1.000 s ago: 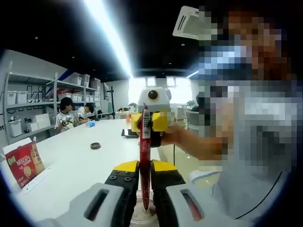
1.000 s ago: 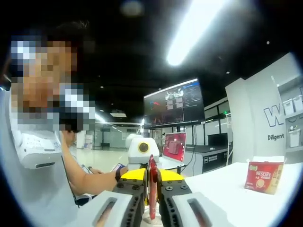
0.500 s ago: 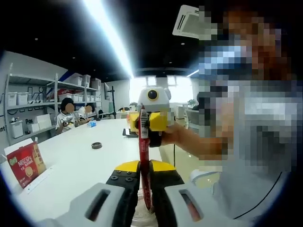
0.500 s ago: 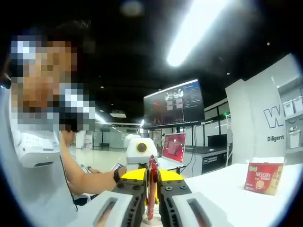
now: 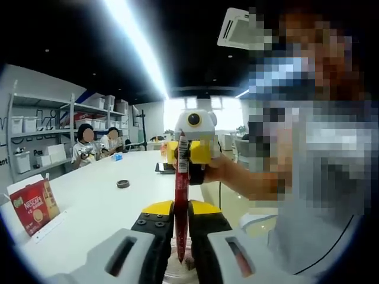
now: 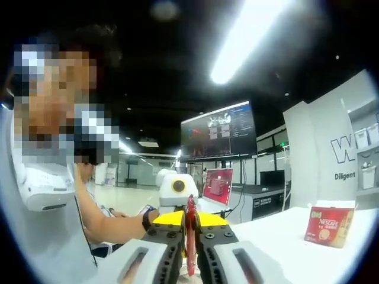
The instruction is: Tear open the coffee pouch, take out the coffee, and pour the coffee from the pouch into the cup
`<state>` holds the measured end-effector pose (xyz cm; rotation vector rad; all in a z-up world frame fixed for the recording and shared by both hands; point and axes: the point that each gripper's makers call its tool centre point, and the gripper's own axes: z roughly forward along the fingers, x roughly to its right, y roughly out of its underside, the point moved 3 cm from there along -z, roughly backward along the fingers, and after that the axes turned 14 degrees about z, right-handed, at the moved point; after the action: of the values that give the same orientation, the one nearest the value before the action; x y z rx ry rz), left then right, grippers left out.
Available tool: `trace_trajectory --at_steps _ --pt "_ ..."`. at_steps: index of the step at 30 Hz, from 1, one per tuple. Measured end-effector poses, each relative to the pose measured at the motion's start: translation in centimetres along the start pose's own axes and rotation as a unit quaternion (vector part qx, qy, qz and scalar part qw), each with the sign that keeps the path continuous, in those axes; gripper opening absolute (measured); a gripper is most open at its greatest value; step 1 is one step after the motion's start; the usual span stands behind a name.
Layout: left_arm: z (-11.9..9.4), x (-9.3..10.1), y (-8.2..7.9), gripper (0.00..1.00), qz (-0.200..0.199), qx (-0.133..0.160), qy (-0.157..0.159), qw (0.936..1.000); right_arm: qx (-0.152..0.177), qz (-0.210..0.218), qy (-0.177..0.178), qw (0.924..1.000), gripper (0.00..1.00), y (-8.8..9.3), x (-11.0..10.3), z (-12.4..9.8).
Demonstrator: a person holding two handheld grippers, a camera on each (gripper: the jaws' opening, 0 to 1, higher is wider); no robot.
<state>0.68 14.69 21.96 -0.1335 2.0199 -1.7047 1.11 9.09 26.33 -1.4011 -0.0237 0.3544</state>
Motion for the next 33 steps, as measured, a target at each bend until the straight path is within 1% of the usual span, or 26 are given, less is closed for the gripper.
trace_trajectory --at_steps 6,13,16,21,23,26,28,33 --pt "-0.07 0.15 -0.30 0.09 0.004 0.002 0.002 1.0000 0.003 -0.004 0.000 1.0000 0.10 -0.23 -0.15 0.05" --pt "-0.09 0.34 -0.30 0.12 0.004 0.000 0.000 1.0000 0.002 -0.006 -0.001 1.0000 0.07 -0.25 -0.43 0.15" --pt "-0.10 0.45 -0.18 0.09 0.009 0.001 -0.002 1.0000 0.003 -0.005 -0.001 1.0000 0.08 -0.22 -0.45 0.15" --pt "-0.15 0.41 -0.18 0.08 0.008 -0.001 -0.003 1.0000 0.005 -0.007 0.000 1.0000 0.10 -0.18 -0.41 0.19" --pt "-0.18 0.37 -0.18 0.10 0.007 -0.001 -0.004 1.0000 0.004 -0.007 -0.001 1.0000 0.08 -0.19 -0.45 0.20" --pt "-0.22 0.27 -0.16 0.14 0.008 0.001 -0.008 0.9999 0.003 -0.007 -0.001 1.0000 0.07 -0.19 -0.51 0.32" --pt "-0.28 0.30 -0.17 0.09 0.006 0.004 -0.008 0.9999 0.004 -0.006 -0.002 1.0000 0.08 -0.25 -0.47 0.36" --pt "-0.34 0.32 -0.25 0.08 0.005 0.006 -0.007 0.9999 0.006 -0.004 -0.004 1.0000 0.11 -0.20 -0.44 0.43"
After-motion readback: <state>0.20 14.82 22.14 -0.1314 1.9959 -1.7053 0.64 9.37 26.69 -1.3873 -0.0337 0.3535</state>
